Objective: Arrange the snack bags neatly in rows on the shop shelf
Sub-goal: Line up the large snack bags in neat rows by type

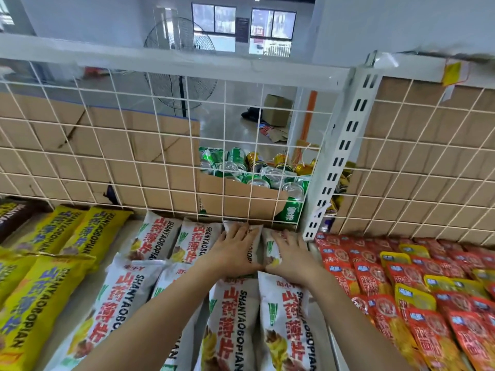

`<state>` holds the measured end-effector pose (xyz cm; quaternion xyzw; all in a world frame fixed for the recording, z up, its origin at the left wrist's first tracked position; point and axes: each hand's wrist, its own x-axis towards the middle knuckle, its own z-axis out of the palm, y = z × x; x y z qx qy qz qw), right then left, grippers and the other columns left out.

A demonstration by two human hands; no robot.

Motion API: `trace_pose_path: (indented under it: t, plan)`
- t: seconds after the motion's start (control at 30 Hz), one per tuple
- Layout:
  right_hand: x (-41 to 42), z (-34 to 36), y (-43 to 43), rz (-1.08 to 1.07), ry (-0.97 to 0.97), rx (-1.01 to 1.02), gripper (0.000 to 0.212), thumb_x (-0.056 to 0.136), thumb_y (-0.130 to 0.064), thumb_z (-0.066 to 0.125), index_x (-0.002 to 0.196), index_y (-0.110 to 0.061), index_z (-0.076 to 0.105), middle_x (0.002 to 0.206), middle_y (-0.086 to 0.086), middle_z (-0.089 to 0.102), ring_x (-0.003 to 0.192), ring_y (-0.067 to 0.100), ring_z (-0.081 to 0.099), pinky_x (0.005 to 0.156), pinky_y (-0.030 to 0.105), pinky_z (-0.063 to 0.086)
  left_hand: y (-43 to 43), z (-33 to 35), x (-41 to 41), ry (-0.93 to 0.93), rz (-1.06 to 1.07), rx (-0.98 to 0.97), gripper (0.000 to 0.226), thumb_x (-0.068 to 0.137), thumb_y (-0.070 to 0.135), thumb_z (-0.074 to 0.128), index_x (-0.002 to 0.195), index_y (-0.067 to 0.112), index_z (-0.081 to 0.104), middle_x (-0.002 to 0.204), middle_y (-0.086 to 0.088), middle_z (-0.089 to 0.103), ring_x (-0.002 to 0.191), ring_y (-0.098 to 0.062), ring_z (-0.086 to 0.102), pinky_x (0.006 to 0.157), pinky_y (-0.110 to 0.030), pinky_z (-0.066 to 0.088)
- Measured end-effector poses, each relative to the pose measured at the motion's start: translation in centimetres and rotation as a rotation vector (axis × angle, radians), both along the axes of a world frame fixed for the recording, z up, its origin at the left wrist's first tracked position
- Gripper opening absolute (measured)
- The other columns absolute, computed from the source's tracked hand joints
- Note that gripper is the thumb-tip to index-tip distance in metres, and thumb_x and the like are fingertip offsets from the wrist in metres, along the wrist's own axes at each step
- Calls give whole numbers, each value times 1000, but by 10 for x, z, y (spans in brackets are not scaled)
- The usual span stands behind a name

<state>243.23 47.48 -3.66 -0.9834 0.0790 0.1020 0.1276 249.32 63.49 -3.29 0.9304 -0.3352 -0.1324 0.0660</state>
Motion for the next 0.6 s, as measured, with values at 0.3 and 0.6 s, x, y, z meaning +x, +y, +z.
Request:
trace_pose_path:
  t: [0.3,0.6]
  plan:
    - [8,-12,12,-133,-154,130,84,73,-56,52,146,-29,18,155,4,12,142,29,0,113,40,15,2,2,6,35,-51,35,106,74,71,53,148,28,-9,156,-1,-16,143,-22,-16,115,-44,-4]
    - [13,-14,22,-241,-155,143,78,80,-42,59,145,-29,19,154,3,10,142,30,-1,111,46,20,3,3,6,27,-72,37,106,75,69,55,147,28,-11,157,-1,-15,143,-23,-14,115,-46,-3]
